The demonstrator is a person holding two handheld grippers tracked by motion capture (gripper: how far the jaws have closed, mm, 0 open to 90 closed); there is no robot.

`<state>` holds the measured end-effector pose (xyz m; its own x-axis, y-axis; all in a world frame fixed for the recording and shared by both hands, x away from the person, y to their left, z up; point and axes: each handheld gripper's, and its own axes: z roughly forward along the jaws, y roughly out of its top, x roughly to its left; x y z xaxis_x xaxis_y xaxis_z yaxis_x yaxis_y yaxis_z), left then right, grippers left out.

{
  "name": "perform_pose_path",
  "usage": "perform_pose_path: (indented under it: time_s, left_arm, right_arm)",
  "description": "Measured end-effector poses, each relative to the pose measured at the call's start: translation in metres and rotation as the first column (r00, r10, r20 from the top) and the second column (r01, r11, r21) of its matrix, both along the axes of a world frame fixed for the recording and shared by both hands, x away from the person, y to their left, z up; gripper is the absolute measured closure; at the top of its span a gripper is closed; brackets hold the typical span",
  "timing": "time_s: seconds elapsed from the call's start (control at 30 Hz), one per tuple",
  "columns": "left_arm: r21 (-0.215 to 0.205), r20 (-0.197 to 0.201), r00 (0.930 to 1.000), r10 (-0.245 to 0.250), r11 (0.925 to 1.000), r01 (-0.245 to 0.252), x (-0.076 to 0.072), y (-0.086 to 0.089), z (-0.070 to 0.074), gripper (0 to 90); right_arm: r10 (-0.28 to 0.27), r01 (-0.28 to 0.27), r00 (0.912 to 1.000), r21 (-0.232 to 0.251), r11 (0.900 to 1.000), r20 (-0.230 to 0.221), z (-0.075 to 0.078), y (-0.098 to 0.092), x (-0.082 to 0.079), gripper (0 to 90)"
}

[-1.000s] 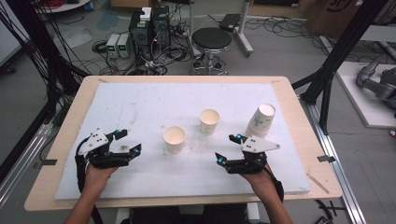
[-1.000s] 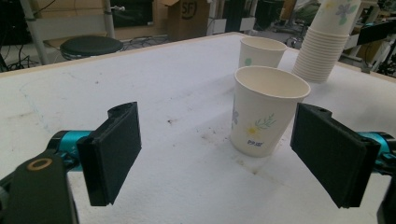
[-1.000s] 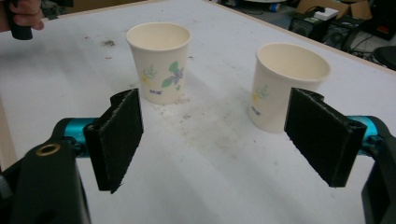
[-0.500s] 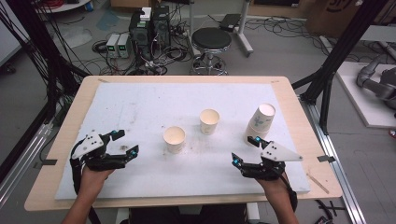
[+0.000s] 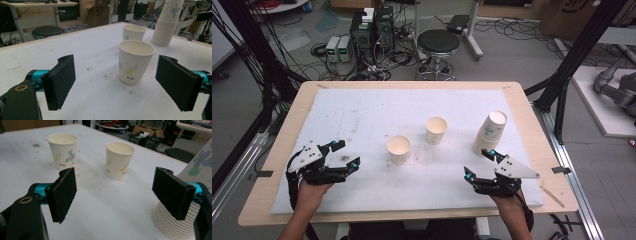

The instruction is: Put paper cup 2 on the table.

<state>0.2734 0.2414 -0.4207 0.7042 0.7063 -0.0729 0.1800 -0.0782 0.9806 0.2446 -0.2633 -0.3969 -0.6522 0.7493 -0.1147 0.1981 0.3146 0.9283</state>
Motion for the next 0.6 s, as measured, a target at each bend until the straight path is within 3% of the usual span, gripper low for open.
perform_pose_path:
  time_s: [0.6]
  left_arm:
    - [0.007,-0.001,1.0,0.005,1.0,-0.005,0.0025,-0.0009,-0.0015,16.3]
  right_arm:
    - [0.001,-0.001,0.9999,0.005,1.0,0.013,-0.0001,-0.0014,-0.0002,20.1]
